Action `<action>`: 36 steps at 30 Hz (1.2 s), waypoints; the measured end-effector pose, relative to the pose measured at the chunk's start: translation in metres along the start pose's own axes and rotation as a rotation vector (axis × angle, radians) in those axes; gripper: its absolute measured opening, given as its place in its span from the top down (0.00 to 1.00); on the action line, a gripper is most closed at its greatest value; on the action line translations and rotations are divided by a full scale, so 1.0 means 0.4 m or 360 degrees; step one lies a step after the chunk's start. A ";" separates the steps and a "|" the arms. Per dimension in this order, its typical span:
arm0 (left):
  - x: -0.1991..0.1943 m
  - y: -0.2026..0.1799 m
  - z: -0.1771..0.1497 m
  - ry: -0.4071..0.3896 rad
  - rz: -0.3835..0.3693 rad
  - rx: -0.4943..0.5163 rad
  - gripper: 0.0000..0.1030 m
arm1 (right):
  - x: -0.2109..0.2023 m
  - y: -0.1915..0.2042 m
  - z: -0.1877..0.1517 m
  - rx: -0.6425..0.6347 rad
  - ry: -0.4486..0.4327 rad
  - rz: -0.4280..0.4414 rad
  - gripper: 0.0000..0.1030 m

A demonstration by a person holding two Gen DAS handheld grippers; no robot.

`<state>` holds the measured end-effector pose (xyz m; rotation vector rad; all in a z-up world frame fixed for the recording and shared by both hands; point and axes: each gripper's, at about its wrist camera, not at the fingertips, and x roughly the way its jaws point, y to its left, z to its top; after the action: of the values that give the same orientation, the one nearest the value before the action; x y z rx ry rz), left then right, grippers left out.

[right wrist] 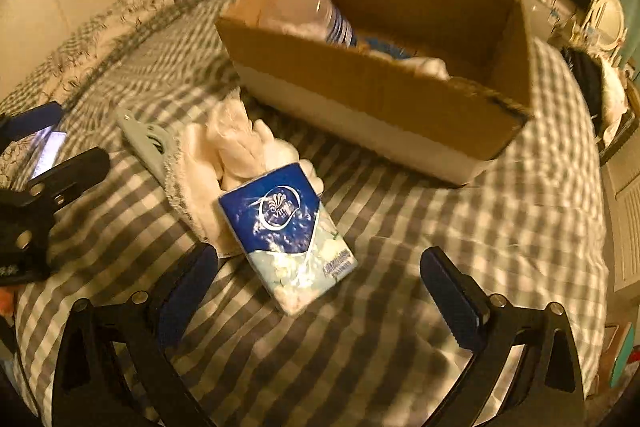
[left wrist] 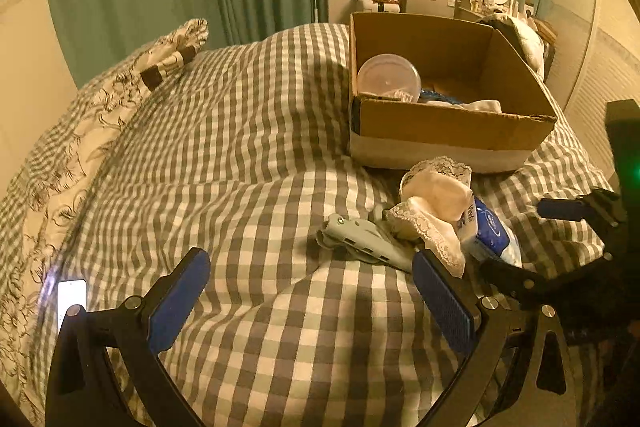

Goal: Organize objects
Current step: 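Grasp the blue tissue pack with the right tool while the left tool grasps the white lace cloth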

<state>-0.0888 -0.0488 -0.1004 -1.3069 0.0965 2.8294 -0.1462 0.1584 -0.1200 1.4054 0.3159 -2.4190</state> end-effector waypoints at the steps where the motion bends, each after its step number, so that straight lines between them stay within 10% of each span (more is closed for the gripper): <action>1: 0.001 0.001 0.000 0.0002 -0.0005 -0.0005 0.00 | 0.006 -0.002 0.005 0.0005 0.0006 0.0009 0.04; 8: 0.000 0.000 0.001 0.0005 0.0006 -0.0013 0.00 | 0.045 -0.009 0.024 -0.0021 0.0094 0.0099 0.40; 28: 0.084 -0.177 0.070 0.0104 -0.0175 0.0192 0.02 | -0.204 -0.132 -0.014 0.0233 -0.0328 -0.0078 0.44; 36: 0.151 -0.208 0.054 0.0253 -0.0206 0.0269 0.32 | -0.180 -0.145 -0.027 0.0260 -0.0308 -0.0021 0.44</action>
<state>-0.1404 0.0354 -0.1364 -1.4411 0.2389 2.5455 -0.1268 0.2276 -0.0610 1.2213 0.0827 -2.6169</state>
